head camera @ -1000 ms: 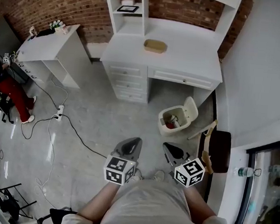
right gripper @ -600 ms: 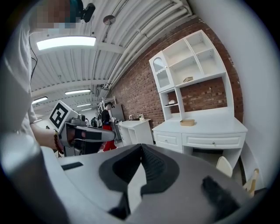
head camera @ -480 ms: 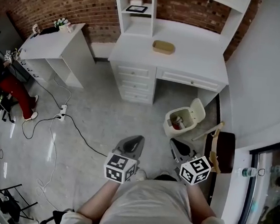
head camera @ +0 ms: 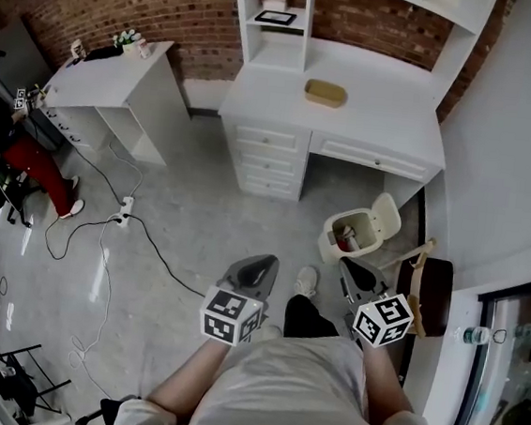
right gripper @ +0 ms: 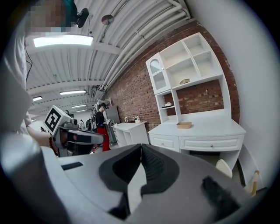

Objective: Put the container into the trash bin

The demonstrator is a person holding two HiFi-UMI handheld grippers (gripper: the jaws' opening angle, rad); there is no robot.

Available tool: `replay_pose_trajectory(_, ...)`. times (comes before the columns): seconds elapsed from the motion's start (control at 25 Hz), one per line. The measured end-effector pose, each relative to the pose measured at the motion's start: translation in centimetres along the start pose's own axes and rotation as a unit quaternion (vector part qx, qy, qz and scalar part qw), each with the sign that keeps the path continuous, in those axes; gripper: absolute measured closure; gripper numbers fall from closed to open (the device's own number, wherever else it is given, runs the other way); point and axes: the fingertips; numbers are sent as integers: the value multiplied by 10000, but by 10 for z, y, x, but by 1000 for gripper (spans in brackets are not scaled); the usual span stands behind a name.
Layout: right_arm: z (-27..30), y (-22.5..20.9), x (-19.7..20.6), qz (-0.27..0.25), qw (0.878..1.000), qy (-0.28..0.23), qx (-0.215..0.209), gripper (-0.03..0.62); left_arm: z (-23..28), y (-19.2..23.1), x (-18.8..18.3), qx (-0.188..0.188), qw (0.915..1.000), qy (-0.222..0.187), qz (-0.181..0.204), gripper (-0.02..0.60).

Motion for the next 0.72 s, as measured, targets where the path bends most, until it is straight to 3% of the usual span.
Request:
replay_pose_trajectory(0.16,18,-20,-9,-102,9999,-54,-45,566,13,17,-5,-90,9999,-42,-17,555)
replay_pose_trajectory(0.36,56,-76,-12,21,9998,-136,127,566,49,54,-10,-275,9995,41,-133,555)
replay_pose_trajectory(0.72,171,-194,-58,-261,9996,-59,19,566,192,132,-64,-307,9993,156,-170,555)
Point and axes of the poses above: the fingertips, and each gripper's own axes: z forward along the fingers, y to its left, x out of its underside, and after that the axes turned 3 degrees about -y, right-handed
